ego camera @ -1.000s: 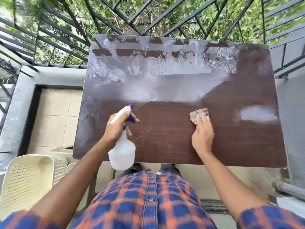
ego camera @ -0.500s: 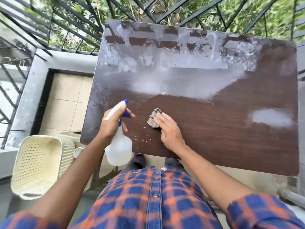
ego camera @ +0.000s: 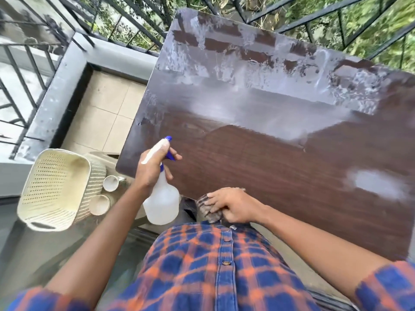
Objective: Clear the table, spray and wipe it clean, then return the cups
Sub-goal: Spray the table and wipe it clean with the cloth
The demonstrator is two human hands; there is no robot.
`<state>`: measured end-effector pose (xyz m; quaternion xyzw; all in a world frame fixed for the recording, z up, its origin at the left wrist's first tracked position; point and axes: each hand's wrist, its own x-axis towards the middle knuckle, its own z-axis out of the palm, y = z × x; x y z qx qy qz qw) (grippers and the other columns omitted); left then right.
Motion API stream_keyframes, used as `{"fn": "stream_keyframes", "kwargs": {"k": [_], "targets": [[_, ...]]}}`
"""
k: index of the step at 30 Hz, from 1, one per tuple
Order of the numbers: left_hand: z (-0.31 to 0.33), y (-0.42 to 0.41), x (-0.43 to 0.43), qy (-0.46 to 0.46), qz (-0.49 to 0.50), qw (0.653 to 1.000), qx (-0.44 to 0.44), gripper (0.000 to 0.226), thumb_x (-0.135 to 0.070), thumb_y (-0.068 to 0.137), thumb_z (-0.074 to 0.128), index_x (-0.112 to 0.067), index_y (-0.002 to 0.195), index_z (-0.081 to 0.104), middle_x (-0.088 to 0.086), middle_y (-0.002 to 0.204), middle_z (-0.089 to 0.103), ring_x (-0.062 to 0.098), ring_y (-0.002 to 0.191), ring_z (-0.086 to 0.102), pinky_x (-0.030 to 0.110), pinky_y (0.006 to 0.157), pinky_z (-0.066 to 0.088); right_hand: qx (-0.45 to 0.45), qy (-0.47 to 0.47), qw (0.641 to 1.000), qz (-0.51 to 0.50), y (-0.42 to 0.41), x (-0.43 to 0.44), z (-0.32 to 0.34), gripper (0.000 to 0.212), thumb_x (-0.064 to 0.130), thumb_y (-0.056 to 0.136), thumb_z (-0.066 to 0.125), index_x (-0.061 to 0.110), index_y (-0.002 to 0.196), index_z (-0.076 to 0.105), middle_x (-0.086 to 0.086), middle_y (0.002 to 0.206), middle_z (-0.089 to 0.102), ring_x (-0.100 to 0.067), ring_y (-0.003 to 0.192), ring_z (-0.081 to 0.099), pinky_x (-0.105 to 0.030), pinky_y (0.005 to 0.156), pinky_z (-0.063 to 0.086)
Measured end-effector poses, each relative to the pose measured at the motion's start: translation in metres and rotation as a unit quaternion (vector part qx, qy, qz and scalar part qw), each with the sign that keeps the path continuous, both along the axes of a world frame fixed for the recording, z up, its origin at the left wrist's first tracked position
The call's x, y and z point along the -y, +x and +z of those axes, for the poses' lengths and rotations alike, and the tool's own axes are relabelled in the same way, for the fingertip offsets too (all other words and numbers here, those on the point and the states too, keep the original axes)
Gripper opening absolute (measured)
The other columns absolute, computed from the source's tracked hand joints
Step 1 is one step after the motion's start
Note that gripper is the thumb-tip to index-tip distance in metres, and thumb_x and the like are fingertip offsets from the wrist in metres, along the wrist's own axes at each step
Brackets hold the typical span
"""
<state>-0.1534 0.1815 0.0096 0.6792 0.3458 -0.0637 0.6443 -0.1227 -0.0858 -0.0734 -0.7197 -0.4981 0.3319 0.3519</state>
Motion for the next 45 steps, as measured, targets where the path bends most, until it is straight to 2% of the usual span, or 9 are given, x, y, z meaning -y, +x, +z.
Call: {"fn": "stream_keyframes", "kwargs": {"k": [7,14,18,30,33,35,38,41,45], "targets": [[-0.003,0.018,0.033,-0.024,-0.009,1.000,0.001,0.046,-0.039,0.105,0.048,0.001,0.090,0.065,0.014,0.097,0.076,0.027,0.034,0.048,0.026,0.048,0.044,-0.105,-0.038,0.947,-0.302,0.047,-0.001,0.013,0.050,-0.008,0.068,0.053,0.016,0.101,0.082,0.001,0.118,0.074,-0.004,0.122,0.062,-0.024,0.111,0.044],[0.003,0.044,0.066,-0.017,-0.062,0.998,0.014,0.053,-0.048,0.097,0.049,0.002,0.090,0.065,0.012,0.095,0.076,0.028,0.036,0.048,0.029,0.049,0.044,-0.078,-0.156,0.984,-0.033,0.008,0.018,0.018,0.049,-0.003,0.063,0.057,0.023,0.096,0.082,0.003,0.109,0.077,-0.016,0.114,0.067,-0.033,0.093,0.054],[0.005,0.060,0.085,-0.011,-0.078,0.997,0.014,0.051,-0.042,0.105,0.048,0.003,0.088,0.065,0.015,0.099,0.075,0.029,0.038,0.049,0.033,0.056,0.046,-0.094,-0.188,0.973,-0.094,0.014,0.098,0.024,0.044,0.004,0.060,0.057,0.022,0.091,0.083,0.004,0.097,0.079,-0.010,0.099,0.072,-0.029,0.087,0.055],[0.016,0.110,0.163,-0.008,-0.153,0.987,0.042,0.049,-0.044,0.103,0.049,-0.002,0.085,0.067,0.013,0.095,0.075,0.030,0.039,0.049,0.031,0.053,0.046,-0.005,-0.067,0.725,-0.686,0.157,0.198,-0.003,0.055,0.006,0.065,0.055,0.024,0.111,0.078,-0.004,0.105,0.077,-0.023,0.098,0.073,-0.034,0.099,0.055],[0.020,0.118,0.183,-0.011,-0.159,0.986,0.047,0.051,-0.050,0.095,0.050,-0.002,0.086,0.066,0.014,0.095,0.075,0.030,0.040,0.049,0.032,0.053,0.047,0.010,-0.013,0.833,-0.553,0.121,0.151,0.009,0.056,-0.014,0.064,0.053,0.009,0.108,0.078,-0.001,0.108,0.074,-0.008,0.102,0.066,-0.009,0.090,0.044],[0.021,0.123,0.195,-0.008,-0.165,0.985,0.046,0.053,-0.052,0.095,0.050,-0.003,0.086,0.066,0.013,0.095,0.076,0.031,0.040,0.050,0.033,0.056,0.046,-0.010,-0.018,0.920,-0.392,0.076,0.135,0.010,0.060,-0.013,0.063,0.052,0.013,0.110,0.078,-0.003,0.108,0.074,-0.010,0.102,0.062,-0.015,0.090,0.046],[0.020,0.129,0.210,-0.007,-0.179,0.983,0.041,0.053,-0.053,0.096,0.049,-0.004,0.085,0.067,0.012,0.096,0.076,0.032,0.041,0.051,0.037,0.060,0.046,-0.015,-0.032,0.946,-0.323,0.023,0.156,-0.008,0.062,-0.005,0.060,0.054,0.019,0.111,0.079,0.001,0.117,0.074,-0.014,0.114,0.063,-0.024,0.105,0.046],[0.018,0.138,0.223,-0.007,-0.186,0.982,0.036,0.052,-0.051,0.098,0.049,-0.004,0.086,0.066,0.012,0.095,0.076,0.030,0.041,0.050,0.034,0.057,0.046,-0.032,0.006,0.890,-0.455,0.026,0.199,-0.004,0.060,-0.004,0.060,0.052,0.027,0.103,0.080,0.014,0.110,0.075,-0.008,0.109,0.069,-0.026,0.099,0.052],[0.014,0.152,0.240,0.008,-0.193,0.980,0.036,0.047,-0.038,0.106,0.048,0.003,0.091,0.065,0.010,0.092,0.076,0.028,0.038,0.049,0.032,0.058,0.044,0.025,0.049,0.694,-0.718,0.076,0.284,0.016,0.057,-0.014,0.068,0.054,0.018,0.108,0.078,0.024,0.106,0.071,0.000,0.101,0.068,-0.025,0.093,0.054]]}}
